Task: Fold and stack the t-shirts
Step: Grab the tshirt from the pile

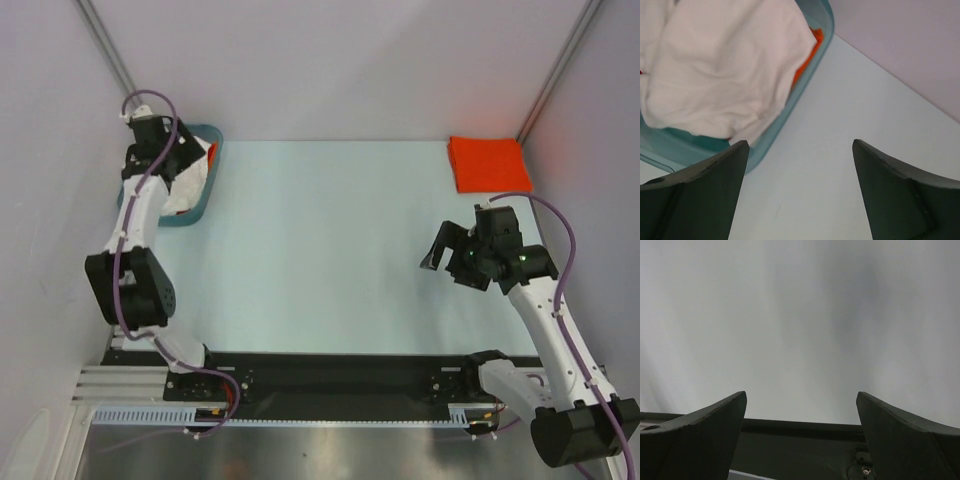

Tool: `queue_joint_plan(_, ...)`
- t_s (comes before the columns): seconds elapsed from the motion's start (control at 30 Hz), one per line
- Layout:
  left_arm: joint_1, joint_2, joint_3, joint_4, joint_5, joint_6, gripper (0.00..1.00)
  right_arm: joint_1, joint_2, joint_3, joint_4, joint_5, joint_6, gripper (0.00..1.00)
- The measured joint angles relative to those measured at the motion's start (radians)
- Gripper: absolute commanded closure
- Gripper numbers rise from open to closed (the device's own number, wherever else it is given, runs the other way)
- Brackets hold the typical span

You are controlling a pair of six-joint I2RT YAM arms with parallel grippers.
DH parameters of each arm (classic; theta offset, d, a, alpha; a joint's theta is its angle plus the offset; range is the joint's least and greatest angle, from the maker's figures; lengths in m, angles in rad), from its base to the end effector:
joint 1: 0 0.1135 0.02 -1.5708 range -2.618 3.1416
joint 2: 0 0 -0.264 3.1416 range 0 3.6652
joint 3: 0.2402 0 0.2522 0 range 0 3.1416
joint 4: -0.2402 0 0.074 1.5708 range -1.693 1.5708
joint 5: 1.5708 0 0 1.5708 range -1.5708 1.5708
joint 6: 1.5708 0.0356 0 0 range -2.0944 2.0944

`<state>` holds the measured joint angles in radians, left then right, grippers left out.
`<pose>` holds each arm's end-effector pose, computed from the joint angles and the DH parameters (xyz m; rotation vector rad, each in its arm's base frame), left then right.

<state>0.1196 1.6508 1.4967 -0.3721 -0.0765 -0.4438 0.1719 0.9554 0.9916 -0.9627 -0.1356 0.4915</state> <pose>0.3840 0.0489 0.3433 -0.6273 2.0014 -0.1156 0.1724 0.0348 0.3105 0.3474 2.5172 0.4392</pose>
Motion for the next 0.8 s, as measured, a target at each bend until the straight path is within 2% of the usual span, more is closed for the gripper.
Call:
queue_joint_plan(0.03,0.023,0.041,0.047,-0.013,0.01,-0.008,0.08,-0.004,0.003,0.0,-0.003,-0.008,0.001,0.0)
queue_joint_plan(0.17,0.115,0.253,0.263,-0.069,0.066,-0.069,0.16,-0.018,0.017,0.0,-0.008,-0.026,0.006,0.0)
queue_joint_plan(0.23,0.148,0.357,0.352,-0.087,0.109,-0.092,0.17,-0.026,0.025,-0.002,-0.005,-0.032,0.013,0.0)
queue_joint_plan(0.3,0.163,0.456,0.442,-0.1,0.143,-0.097,0.17,-0.037,0.035,-0.004,-0.001,-0.038,0.023,0.0)
queue_joint_plan(0.4,0.155,0.586,0.57,-0.11,0.158,-0.087,0.21,-0.062,0.069,-0.006,0.012,-0.054,0.038,0.0)
queue_joint_plan(0.47,0.14,0.632,0.614,-0.116,0.156,-0.078,0.32,-0.075,0.095,-0.006,0.022,-0.063,0.046,0.0)
queue_joint_plan(0.57,0.118,0.661,0.64,-0.116,0.14,-0.073,0.37,-0.092,0.134,-0.006,0.034,-0.072,0.059,0.0)
queue_joint_plan(0.8,0.088,0.678,0.641,-0.097,0.132,-0.07,0.26,-0.108,0.169,-0.006,0.046,-0.074,0.091,0.01)
